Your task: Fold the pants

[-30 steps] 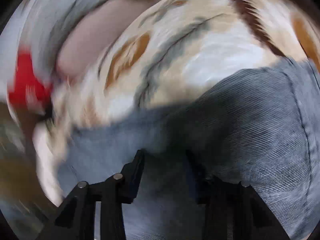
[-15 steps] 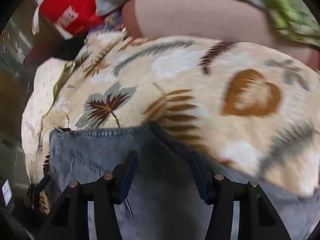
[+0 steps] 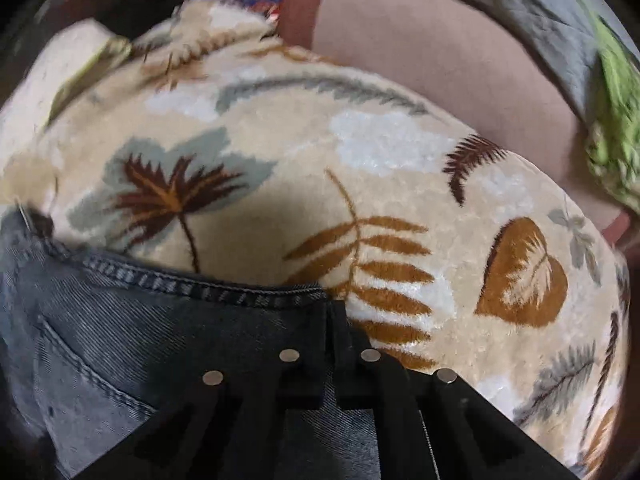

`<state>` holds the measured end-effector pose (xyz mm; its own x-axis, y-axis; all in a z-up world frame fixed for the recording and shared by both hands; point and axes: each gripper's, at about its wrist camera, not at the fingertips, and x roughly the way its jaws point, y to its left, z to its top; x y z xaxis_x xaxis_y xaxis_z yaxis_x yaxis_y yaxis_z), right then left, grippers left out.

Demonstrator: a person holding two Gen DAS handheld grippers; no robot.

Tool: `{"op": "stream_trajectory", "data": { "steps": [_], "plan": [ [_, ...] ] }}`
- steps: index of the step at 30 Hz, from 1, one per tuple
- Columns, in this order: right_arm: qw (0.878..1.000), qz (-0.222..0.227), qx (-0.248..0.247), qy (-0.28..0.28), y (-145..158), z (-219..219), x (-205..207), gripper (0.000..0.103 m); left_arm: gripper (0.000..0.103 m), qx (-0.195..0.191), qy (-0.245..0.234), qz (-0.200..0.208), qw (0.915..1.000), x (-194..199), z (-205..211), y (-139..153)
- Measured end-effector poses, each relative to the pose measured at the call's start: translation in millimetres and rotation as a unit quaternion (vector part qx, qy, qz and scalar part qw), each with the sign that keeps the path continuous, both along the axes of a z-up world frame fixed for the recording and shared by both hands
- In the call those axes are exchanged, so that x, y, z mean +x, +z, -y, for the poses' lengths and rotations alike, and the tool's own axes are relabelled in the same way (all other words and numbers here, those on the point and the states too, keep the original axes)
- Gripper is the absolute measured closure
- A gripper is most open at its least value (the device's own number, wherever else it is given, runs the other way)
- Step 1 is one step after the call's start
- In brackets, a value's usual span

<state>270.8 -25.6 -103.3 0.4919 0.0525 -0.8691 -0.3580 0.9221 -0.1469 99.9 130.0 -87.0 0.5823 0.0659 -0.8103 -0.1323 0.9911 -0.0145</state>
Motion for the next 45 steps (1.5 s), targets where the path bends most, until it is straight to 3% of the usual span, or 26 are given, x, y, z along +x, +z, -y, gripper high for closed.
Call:
{"op": "stream_trajectory", "data": {
  "steps": [4,7,10,13,14,15,16,18,20,22,23,24,26,30,31,33,34,35,39,42,44,45],
  "plan": [
    [0.996,0.038,0.072,-0.031,35.1,43.1,-44.9,0.097,0.007,0.006,0.003,0.005,1.0000,-1.1,1.9,0.7],
    [0.988,0.012,0.146,-0.055,43.1,89.7,-84.7,0.096,0.007,0.012,0.003,0.009,0.9999,-2.4,3.7,1.0],
    [0.973,-0.030,0.206,-0.104,29.5,149.8,-107.5,0.096,0.007,0.012,0.006,0.013,0.9998,-4.5,3.7,1.0],
    [0.956,-0.074,0.222,-0.174,-9.1,213.6,-86.1,0.096,0.007,0.013,0.006,0.018,0.9997,-5.4,4.4,0.8],
    [0.939,-0.105,0.270,-0.188,-25.0,238.2,-72.8,0.096,0.007,0.016,0.005,0.019,0.9997,-5.5,5.1,1.2],
    [0.907,-0.121,0.345,-0.208,-29.9,261.3,-67.8,0.097,0.007,0.017,0.005,0.020,0.9996,-5.8,5.1,1.6],
    [0.894,-0.112,0.369,-0.228,-24.4,274.6,-70.5,0.096,0.007,0.019,0.004,0.023,0.9995,-6.9,4.9,2.2],
    [0.900,-0.071,0.374,-0.215,-3.5,281.1,-83.1,0.093,0.007,0.021,0.004,0.025,0.9994,-7.1,5.0,3.2],
    [0.900,-0.079,0.387,-0.184,-1.3,275.0,-87.4,0.090,0.007,0.022,0.005,0.025,0.9994,-6.1,5.6,3.2],
    [0.923,-0.090,0.328,-0.177,-13.5,266.1,-75.4,0.083,0.007,0.025,0.002,0.026,0.9993,-5.6,6.8,3.4],
    [0.923,-0.104,0.314,-0.198,-25.5,269.5,-64.6,0.084,0.007,0.027,0.001,0.028,0.9993,-5.6,7.1,4.1],
    [0.907,-0.100,0.346,-0.217,-26.6,277.4,-60.9,0.084,0.007,0.029,0.000,0.030,0.9991,-6.3,7.0,5.0],
    [0.901,-0.062,0.350,-0.250,-8.3,285.8,-70.0,0.083,0.007,0.039,-0.003,0.039,0.9985,-8.6,6.8,8.8],
    [0.895,-0.027,0.390,-0.214,28.0,301.1,-132.2,0.080,0.007,0.044,-0.009,0.058,0.9973,-15.0,10.6,23.8],
    [0.894,-0.023,0.392,-0.213,31.1,308.8,-146.7,0.074,0.007,0.043,-0.014,0.064,0.9969,-17.2,13.9,29.5],
    [0.888,-0.021,0.388,-0.246,32.5,337.6,-196.0,0.052,0.007,0.041,-0.023,0.072,0.9963,-21.1,23.1,39.1],
    [0.880,-0.018,0.390,-0.271,31.3,354.6,-214.1,0.036,0.007,0.036,-0.032,0.076,0.9960,-23.7,30.4,44.4],
    [0.865,-0.011,0.401,-0.303,26.5,373.9,-236.9,0.032,0.007,0.029,-0.039,0.079,0.9957,-25.8,38.6,48.6],
    [0.793,-0.027,0.459,-0.399,-7.6,440.4,-295.9,0.032,0.007,0.001,-0.073,0.072,0.9947,-27.8,76.7,55.6],
    [0.771,-0.035,0.479,-0.419,-21.8,462.2,-302.6,0.032,0.007,-0.017,-0.101,0.058,0.9931,-24.4,110.1,54.6],
    [0.771,-0.034,0.481,-0.416,-22.4,466.0,-295.5,0.032,0.007,-0.035,-0.113,0.042,0.9921,-20.5,129.2,51.0],
    [0.778,-0.030,0.476,-0.409,-20.2,466.2,-288.2,0.032,0.007,-0.043,-0.114,0.035,0.9919,-17.6,137.5,48.9]
  ]
}}
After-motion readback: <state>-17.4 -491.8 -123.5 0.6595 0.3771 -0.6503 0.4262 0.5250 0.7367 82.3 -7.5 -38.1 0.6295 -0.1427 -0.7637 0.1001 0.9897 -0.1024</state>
